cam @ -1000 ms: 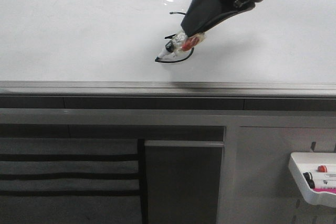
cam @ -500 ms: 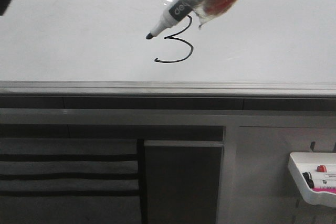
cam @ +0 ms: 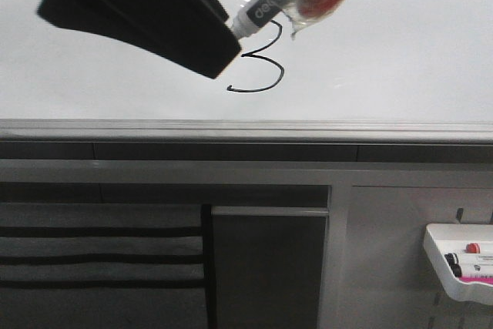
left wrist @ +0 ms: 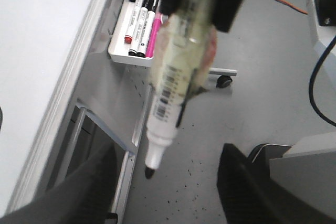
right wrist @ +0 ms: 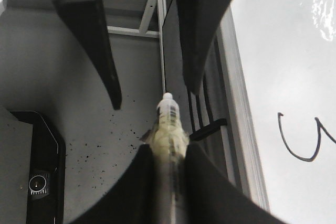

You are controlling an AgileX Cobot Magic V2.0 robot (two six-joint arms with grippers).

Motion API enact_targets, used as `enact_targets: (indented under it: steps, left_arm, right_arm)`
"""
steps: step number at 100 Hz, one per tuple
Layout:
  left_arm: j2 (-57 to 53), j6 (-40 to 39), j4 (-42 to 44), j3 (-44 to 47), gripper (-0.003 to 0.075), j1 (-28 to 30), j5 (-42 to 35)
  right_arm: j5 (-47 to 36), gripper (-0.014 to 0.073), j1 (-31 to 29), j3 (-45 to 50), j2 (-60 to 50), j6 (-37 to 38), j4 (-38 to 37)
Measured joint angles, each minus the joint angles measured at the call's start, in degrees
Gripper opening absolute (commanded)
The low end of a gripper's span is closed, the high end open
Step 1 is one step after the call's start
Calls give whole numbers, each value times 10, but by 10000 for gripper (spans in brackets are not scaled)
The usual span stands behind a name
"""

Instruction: Write number 3 on whiteboard

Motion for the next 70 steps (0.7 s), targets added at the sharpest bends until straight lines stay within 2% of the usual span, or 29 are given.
enact_targets:
  steps: [22,50,70]
  left_arm:
    - [49,0,1,-34,377,-8,-11]
    - [52,13,0,-51,175,-20,-10]
    - [52,15,0,-51,82,-23,-6]
  right_arm:
    - [0,21,0,0,0,0,1]
    - [-2,21,0,0,0,0,1]
    - [-7,21,0,0,0,0,1]
